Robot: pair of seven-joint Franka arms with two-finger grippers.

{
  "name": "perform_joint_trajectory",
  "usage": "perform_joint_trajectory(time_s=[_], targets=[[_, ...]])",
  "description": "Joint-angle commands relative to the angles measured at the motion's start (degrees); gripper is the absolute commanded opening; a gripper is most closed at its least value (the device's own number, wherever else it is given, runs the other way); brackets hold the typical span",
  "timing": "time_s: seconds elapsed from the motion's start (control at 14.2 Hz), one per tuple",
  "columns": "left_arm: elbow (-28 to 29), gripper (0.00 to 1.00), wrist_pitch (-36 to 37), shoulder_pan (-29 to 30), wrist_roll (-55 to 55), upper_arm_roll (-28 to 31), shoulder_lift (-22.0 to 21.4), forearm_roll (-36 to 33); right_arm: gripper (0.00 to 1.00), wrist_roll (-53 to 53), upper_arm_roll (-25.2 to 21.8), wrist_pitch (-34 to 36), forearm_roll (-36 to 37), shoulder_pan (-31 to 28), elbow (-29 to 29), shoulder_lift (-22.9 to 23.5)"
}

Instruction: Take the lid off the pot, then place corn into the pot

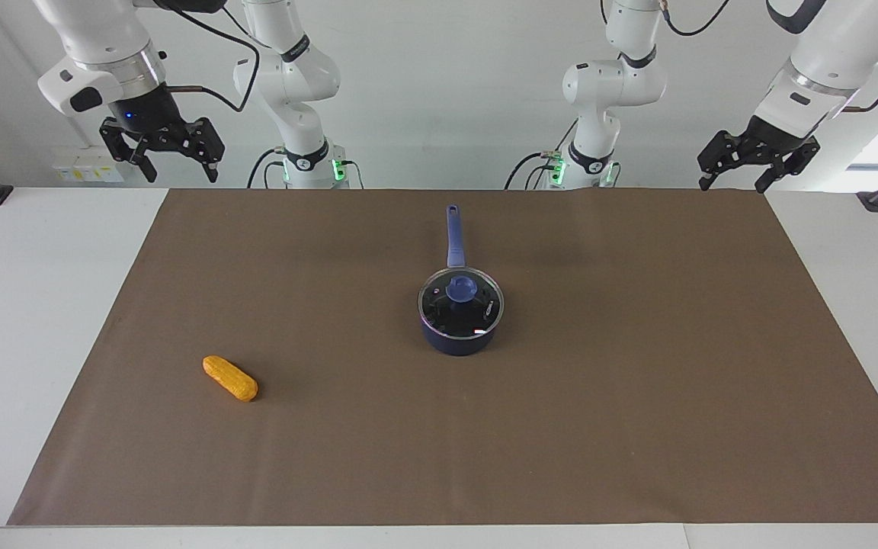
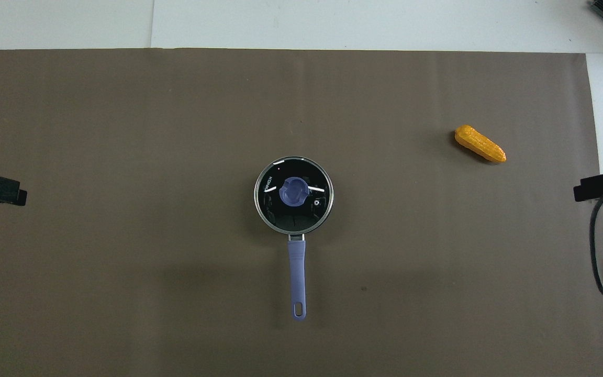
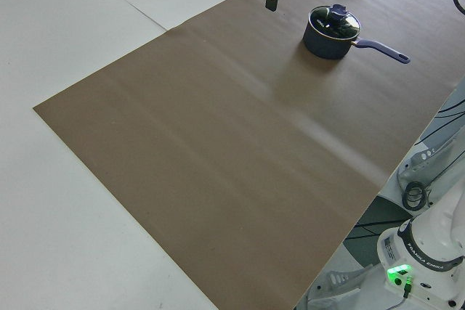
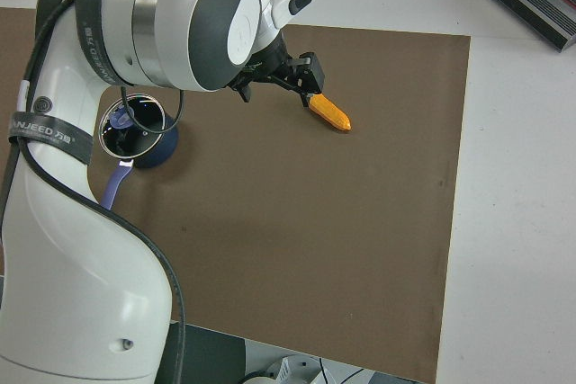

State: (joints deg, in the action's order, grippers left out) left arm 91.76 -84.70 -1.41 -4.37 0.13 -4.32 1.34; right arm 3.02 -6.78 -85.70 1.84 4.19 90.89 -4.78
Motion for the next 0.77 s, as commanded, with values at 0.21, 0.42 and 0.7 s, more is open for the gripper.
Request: perform_joint_trajectory(time_s=[0.21,0.42,0.7], targets=[[2.98,1.0,-2.14,-2.63,-0.37,0.49,-0.52,-0.9,1.0,1.64,0.19,-0.77,-0.88,0.12,1.83,-1.02],[4.3,1.0,-3.72,-4.21,-0.02,0.58,-0.43,-0.81,1.0,1.99,0.1,-4.03,-1.05,-0.32,5.25,-2.77],[4.92,1.0,-5.82,-6.33,2.17,0.58,0.1,-0.81,1.0,8.76,0.02,-4.91,-1.05,-0.67,7.72,-3.75]])
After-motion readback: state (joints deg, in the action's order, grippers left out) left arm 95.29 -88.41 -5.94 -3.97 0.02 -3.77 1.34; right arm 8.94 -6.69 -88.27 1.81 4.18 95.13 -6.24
